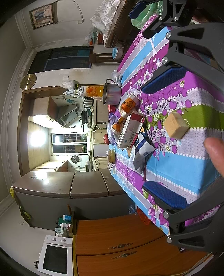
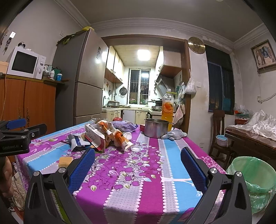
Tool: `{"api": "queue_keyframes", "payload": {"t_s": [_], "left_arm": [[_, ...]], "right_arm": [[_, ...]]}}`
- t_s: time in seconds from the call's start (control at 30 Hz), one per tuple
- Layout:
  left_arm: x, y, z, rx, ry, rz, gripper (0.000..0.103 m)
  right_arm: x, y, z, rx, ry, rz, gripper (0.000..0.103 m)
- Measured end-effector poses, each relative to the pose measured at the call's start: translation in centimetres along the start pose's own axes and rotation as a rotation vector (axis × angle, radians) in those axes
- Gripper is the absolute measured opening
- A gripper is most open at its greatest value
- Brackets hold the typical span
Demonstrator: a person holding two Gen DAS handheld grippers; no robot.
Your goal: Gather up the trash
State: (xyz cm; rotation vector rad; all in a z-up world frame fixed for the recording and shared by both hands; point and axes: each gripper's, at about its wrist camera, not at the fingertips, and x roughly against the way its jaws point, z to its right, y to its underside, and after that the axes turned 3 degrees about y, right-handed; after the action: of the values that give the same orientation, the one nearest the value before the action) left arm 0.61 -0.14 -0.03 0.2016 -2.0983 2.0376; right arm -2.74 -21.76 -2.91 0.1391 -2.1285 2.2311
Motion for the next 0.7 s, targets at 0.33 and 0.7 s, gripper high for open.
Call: {"api": "queue_keyframes", "payload": {"t_s": [0.33, 0.7], "left_arm": [[0.09, 0.05, -0.19, 0.001, 0.003, -0.005, 0.098], [0.06, 0.04, -0.25, 0.002, 0.002, -0.006, 0.098]], "right_arm": [[-0.04, -0.07, -0.05, 0.001, -0.001, -0.004, 0.099], [-0.23, -0.18, -0.26, 0.002, -0.010, -0.013, 0.099]]}}
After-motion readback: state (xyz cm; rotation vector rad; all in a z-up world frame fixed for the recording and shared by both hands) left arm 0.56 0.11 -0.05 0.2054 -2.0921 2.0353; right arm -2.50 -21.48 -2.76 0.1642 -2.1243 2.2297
